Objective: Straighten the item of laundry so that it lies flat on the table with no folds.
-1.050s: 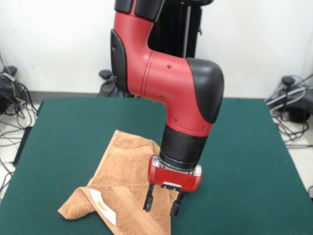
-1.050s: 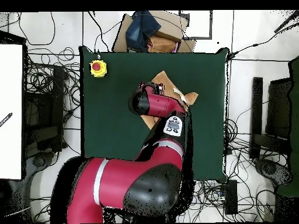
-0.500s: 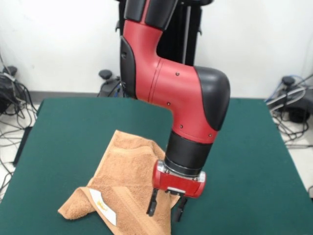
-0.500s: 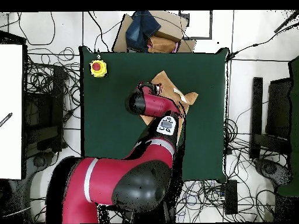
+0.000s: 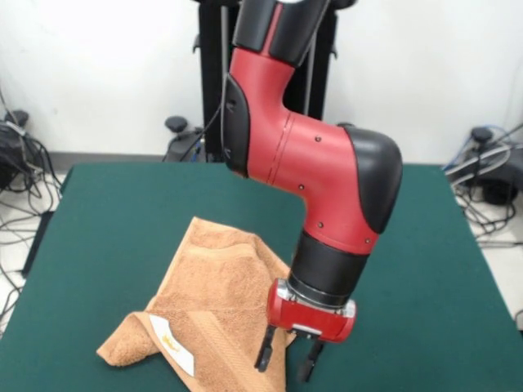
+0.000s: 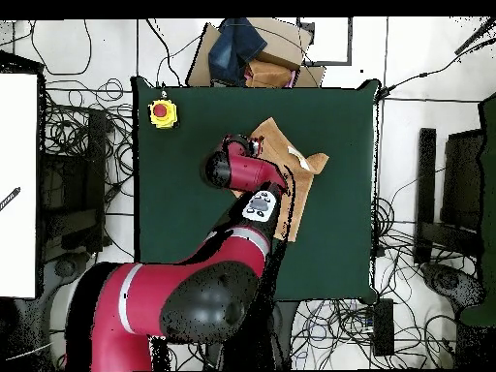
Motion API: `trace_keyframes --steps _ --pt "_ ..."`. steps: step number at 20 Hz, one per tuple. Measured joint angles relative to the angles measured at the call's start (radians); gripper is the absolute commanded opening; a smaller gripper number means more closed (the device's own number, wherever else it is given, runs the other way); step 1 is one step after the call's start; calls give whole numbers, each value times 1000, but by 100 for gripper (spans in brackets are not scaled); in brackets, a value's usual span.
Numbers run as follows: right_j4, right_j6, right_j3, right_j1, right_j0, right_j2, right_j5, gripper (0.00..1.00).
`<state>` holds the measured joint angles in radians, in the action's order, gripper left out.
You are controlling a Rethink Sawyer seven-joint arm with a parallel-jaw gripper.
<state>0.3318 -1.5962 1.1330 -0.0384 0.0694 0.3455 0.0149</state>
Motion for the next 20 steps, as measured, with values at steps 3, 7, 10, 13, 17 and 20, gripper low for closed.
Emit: trace_keyframes --steps 3,7,10,13,17,20 --pt "24 0 -29 -30 12 27 0 100" --pt "57 0 -75 -85 26 95 0 100" --pt "77 0 -96 -116 37 143 0 100" --pt "107 0 -120 -158 51 210 0 100" --pt "130 0 -127 -195 66 271 0 100" --pt "132 0 -126 -203 71 283 0 100"
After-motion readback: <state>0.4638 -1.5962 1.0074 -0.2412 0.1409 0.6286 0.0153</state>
